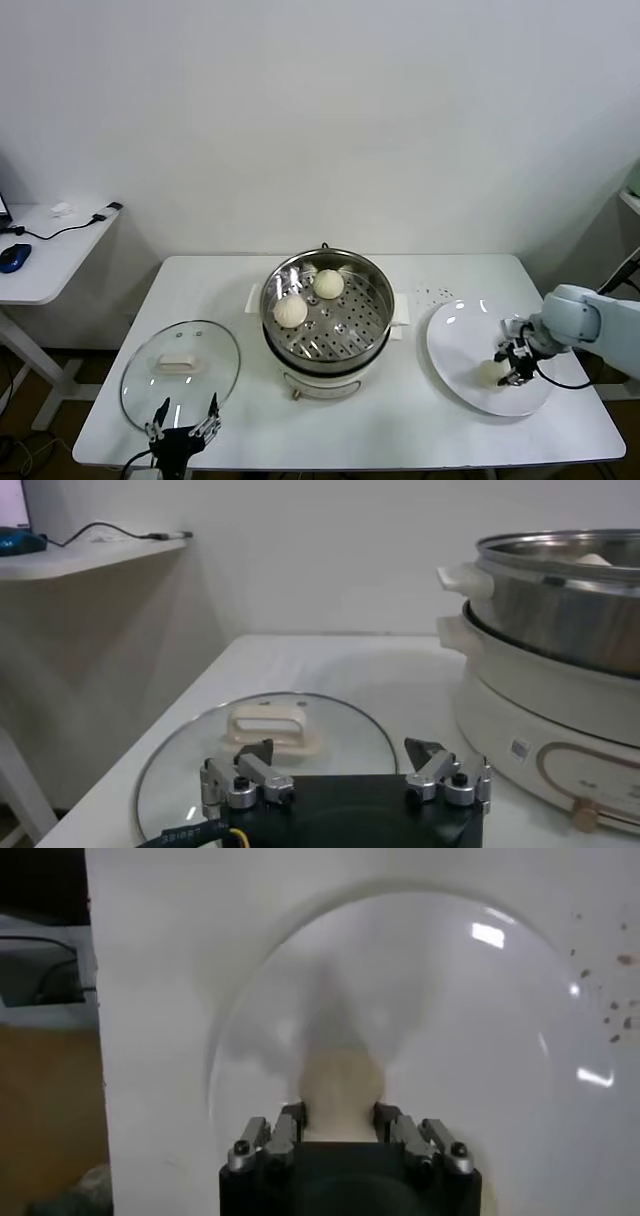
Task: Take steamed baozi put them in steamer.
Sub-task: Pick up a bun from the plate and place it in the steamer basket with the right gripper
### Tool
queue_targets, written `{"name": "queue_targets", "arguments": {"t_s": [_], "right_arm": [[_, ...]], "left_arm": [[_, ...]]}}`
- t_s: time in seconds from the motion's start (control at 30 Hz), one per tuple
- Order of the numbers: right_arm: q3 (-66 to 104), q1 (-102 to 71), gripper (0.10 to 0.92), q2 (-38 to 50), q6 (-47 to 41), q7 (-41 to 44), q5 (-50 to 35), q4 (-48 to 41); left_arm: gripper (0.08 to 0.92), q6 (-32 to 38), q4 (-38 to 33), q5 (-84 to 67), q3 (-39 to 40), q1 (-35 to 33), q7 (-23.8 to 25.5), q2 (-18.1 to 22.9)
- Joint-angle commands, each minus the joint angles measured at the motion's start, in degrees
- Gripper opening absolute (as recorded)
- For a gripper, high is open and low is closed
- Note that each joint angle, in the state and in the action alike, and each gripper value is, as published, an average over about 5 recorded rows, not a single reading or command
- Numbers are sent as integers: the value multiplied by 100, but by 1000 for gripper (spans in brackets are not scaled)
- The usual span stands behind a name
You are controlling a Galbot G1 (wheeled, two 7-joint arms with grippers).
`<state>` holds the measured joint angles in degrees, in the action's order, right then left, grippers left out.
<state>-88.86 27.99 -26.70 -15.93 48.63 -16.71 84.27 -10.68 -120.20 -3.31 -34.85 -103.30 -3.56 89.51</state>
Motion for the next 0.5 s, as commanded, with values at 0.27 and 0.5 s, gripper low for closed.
{"name": "queue_targets", "arguments": {"t_s": [0.27, 0.5], "right_arm": [[-39, 3846, 500, -2381, 2465, 1389, -45, 758], [444, 3534, 501, -3345, 2889, 1378, 187, 1750]], "left_arm": [[823, 4, -52, -20, -6, -12, 3, -10], [823, 18, -61, -19, 0, -20, -4, 11]]}}
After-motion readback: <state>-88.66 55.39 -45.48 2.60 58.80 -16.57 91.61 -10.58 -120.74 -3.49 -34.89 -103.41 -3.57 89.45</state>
